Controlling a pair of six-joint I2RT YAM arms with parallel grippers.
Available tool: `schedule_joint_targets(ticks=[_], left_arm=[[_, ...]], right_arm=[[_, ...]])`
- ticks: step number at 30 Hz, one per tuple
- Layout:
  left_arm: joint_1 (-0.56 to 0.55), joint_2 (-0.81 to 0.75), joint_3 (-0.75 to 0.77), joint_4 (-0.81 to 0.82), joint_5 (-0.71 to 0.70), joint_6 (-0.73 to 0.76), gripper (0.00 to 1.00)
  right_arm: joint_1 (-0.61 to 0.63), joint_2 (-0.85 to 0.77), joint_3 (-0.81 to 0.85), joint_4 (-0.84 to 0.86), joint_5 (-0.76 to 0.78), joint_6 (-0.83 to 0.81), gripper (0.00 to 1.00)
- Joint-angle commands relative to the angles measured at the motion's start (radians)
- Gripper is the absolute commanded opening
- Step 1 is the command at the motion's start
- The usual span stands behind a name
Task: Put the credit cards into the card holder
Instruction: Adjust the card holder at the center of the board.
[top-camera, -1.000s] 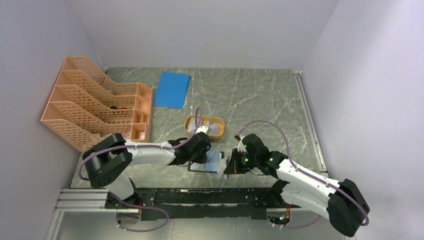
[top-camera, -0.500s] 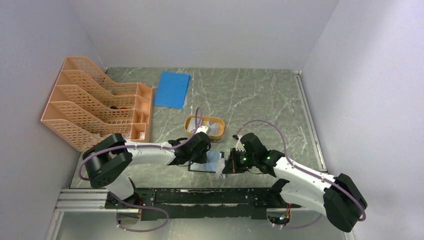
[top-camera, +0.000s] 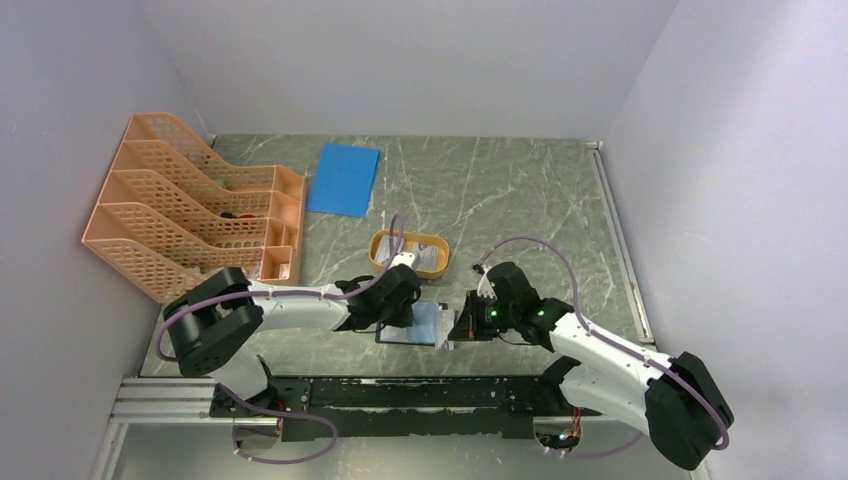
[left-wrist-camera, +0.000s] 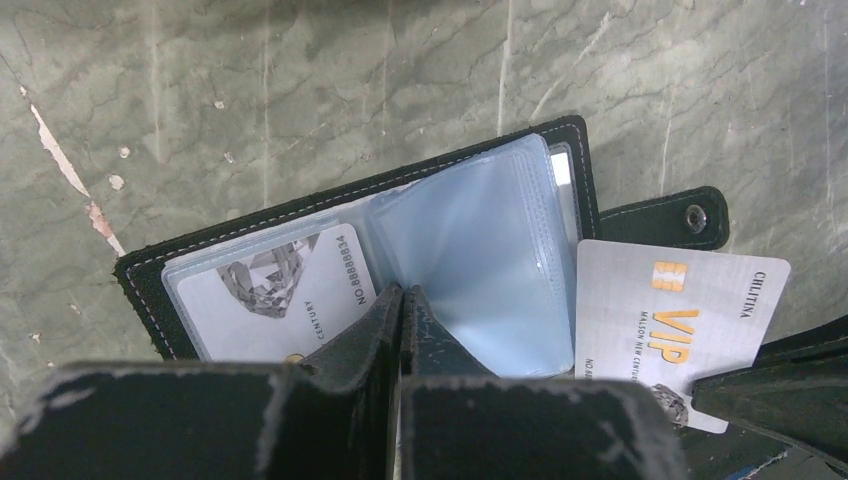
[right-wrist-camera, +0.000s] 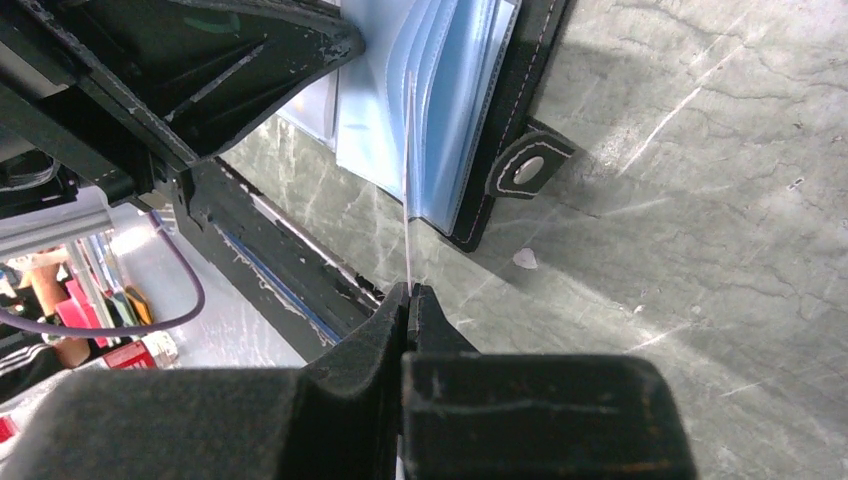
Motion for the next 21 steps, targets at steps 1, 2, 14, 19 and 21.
schedule_joint_targets(ticks=[1, 2, 14, 19, 21], left_arm=[[-0.003, -0.009, -0.032, -0.075, -0.025, 0.023, 0.05], [-0.002, -0.008, -0.032, -0.073, -0.023, 0.024, 0.05], [-0.003, -0.017, -0.035, -0.069, -0.018, 0.022, 0.05], [-0.003, -0.020, -0.034, -0.070, -0.020, 0.023, 0.05], [-0.003, -0.023, -0.035, -0.071, -0.021, 0.022, 0.05]], right_arm=[[-0.010, -0.002, 0.024, -0.007, -0.030, -0.025, 0.00], [-0.009, 0.001, 0.025, -0.004, -0.037, -0.026, 0.00], [-0.009, 0.069, 0.019, 0.032, -0.104, -0.037, 0.00], [-0.009, 0.087, 0.014, 0.047, -0.111, -0.033, 0.00], [-0.009, 0.093, 0.011, 0.061, -0.121, -0.035, 0.00]])
